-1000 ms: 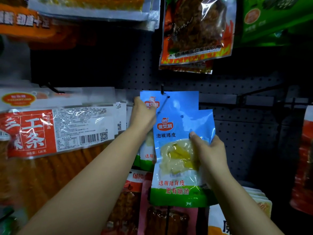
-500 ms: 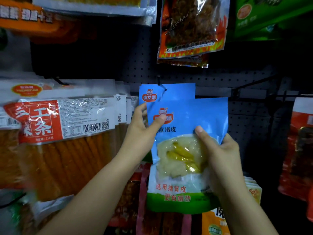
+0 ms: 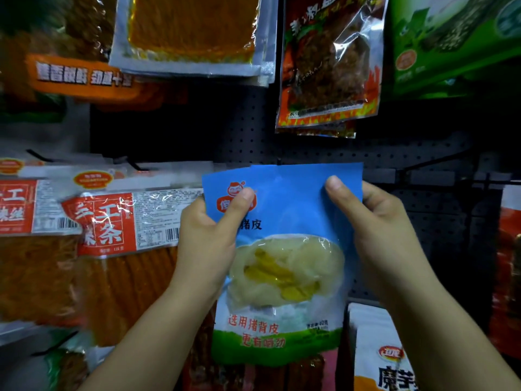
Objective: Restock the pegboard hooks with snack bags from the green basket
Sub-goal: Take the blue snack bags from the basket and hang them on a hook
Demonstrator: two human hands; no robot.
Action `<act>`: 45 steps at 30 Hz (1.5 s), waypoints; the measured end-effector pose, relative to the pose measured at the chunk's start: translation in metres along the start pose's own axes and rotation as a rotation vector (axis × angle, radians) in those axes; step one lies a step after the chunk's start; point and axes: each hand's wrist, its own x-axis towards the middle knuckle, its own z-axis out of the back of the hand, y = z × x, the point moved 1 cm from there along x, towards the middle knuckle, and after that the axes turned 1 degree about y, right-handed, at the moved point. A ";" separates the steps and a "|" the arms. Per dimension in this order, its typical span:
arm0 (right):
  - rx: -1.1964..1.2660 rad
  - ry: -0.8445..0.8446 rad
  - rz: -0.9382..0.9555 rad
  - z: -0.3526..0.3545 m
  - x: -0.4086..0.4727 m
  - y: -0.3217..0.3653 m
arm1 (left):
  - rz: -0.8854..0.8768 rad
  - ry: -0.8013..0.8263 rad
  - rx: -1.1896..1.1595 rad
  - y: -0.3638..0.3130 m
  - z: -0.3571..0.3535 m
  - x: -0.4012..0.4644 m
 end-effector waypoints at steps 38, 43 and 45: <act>-0.875 -0.372 -0.161 0.029 0.069 -0.071 | 0.147 0.103 0.564 0.087 -0.021 0.066; -0.970 -0.477 -0.236 0.033 0.085 -0.083 | 0.146 0.063 0.596 0.097 -0.027 0.073; -0.888 -0.486 -0.256 0.035 0.081 -0.091 | 0.141 0.059 0.539 0.100 -0.027 0.067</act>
